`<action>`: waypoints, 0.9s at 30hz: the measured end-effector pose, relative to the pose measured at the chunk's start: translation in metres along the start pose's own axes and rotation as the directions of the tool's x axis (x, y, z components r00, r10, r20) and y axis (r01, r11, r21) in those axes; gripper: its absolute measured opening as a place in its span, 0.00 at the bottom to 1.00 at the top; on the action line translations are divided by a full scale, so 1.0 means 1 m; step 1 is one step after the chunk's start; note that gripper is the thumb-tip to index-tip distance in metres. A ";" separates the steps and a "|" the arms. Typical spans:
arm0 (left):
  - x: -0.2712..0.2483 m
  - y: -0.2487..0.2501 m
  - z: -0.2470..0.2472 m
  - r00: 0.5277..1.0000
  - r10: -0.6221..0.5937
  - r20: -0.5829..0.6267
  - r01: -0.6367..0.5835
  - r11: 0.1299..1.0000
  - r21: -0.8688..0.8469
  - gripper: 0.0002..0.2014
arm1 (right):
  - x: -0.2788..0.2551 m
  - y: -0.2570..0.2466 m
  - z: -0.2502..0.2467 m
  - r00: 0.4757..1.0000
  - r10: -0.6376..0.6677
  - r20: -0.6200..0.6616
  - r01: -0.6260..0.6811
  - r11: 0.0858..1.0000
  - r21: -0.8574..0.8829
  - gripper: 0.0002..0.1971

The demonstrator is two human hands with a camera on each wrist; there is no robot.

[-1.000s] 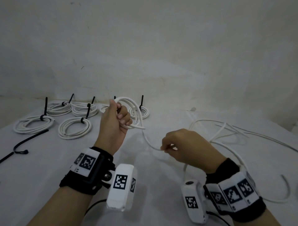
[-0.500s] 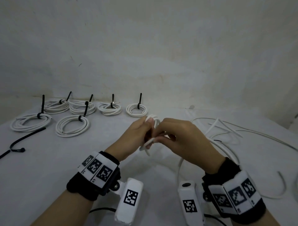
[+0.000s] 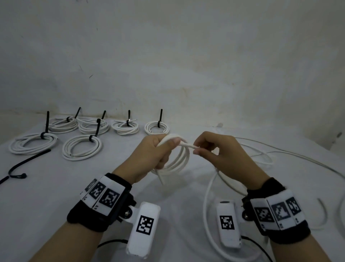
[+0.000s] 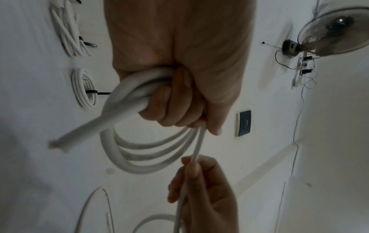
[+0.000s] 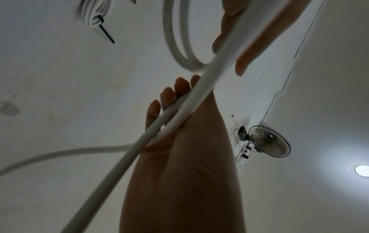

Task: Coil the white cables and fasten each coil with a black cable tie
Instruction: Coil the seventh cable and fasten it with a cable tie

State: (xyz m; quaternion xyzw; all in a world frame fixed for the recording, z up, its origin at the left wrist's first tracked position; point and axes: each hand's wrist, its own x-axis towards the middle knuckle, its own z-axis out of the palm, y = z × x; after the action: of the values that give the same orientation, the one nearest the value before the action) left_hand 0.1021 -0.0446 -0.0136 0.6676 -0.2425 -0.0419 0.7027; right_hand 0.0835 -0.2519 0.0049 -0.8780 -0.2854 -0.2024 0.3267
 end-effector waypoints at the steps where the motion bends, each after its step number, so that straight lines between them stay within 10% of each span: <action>1: 0.001 0.000 -0.001 0.998 0.006 -0.055 -0.008 1.000 -0.027 0.17 | -0.001 0.005 -0.002 1.000 0.023 0.001 -0.023 0.999 -0.023 0.05; 12: 0.006 -0.009 -0.014 0.966 -0.030 -0.255 0.012 0.998 -0.069 0.16 | -0.009 0.023 -0.012 0.977 0.213 0.016 -0.213 0.977 -0.014 0.20; 16: 0.006 -0.010 -0.013 0.969 -0.038 -0.243 0.023 0.998 -0.067 0.22 | -0.010 0.015 -0.023 0.975 0.218 0.046 -0.221 0.973 0.061 0.08; 27: 0.006 -0.014 -0.014 0.978 -0.080 -0.193 0.070 0.996 -0.056 0.22 | -0.017 0.019 -0.046 0.811 0.103 0.576 -0.346 0.878 0.330 0.02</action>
State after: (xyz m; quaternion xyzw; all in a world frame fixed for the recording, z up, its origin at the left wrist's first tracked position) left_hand 0.1171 -0.0352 -0.0256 0.6596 -0.1461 -0.0086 0.7372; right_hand 0.0753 -0.3015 0.0192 -0.8353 -0.2943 0.1614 0.4354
